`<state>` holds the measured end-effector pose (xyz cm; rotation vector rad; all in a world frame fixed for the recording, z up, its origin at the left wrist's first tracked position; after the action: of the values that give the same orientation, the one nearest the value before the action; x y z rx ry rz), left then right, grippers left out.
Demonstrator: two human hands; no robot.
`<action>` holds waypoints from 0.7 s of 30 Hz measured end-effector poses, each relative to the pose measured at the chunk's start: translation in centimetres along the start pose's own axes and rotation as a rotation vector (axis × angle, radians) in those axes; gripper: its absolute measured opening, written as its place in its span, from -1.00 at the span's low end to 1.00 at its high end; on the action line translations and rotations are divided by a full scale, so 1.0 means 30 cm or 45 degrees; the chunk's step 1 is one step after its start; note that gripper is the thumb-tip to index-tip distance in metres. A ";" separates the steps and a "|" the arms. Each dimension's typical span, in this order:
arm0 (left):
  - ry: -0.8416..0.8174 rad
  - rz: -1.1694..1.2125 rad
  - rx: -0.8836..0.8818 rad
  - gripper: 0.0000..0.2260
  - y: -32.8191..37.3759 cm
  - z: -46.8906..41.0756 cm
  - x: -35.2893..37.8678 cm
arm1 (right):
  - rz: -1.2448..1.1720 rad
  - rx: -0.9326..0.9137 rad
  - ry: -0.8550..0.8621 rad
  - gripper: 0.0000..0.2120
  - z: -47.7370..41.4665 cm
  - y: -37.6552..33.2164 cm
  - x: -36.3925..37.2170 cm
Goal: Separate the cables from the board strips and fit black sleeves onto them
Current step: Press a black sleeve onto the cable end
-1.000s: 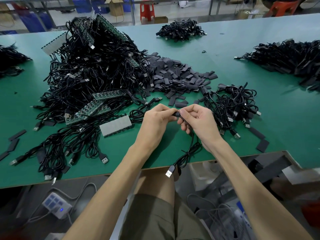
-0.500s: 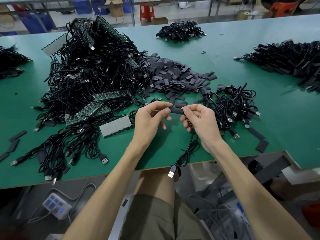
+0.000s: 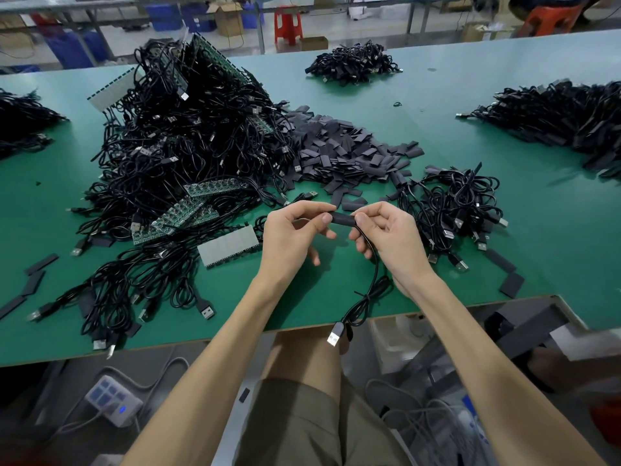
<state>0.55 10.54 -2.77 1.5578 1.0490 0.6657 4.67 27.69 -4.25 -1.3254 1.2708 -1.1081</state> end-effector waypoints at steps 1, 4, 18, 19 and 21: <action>-0.003 -0.012 0.009 -0.91 0.001 0.000 0.002 | -0.001 -0.004 -0.003 -0.93 0.000 -0.002 0.001; -0.009 -0.008 0.021 -0.95 0.004 0.000 0.005 | 0.010 -0.009 -0.015 -0.95 -0.002 -0.005 0.006; -0.035 0.037 0.009 -0.95 -0.010 0.001 0.002 | 0.017 -0.021 -0.039 -0.94 -0.001 0.002 0.006; -0.026 0.031 0.015 -0.95 -0.008 0.001 0.003 | 0.014 -0.022 -0.036 -0.94 -0.001 0.003 0.008; 0.025 0.035 0.037 -0.96 -0.002 0.002 -0.003 | 0.001 -0.031 -0.042 -0.94 -0.003 0.003 0.016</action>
<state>0.55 10.43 -2.84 1.5960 1.0576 0.6886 4.60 27.21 -4.32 -1.3558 1.2640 -1.0686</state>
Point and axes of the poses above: each hand's wrist, its own z-axis away from the middle knuckle, its own x-axis out of the palm, y = z × x, the point moved 6 cm from there along -z, towards the middle knuckle, and after that the axes turned 14 degrees about -y, right-handed, at the moved point
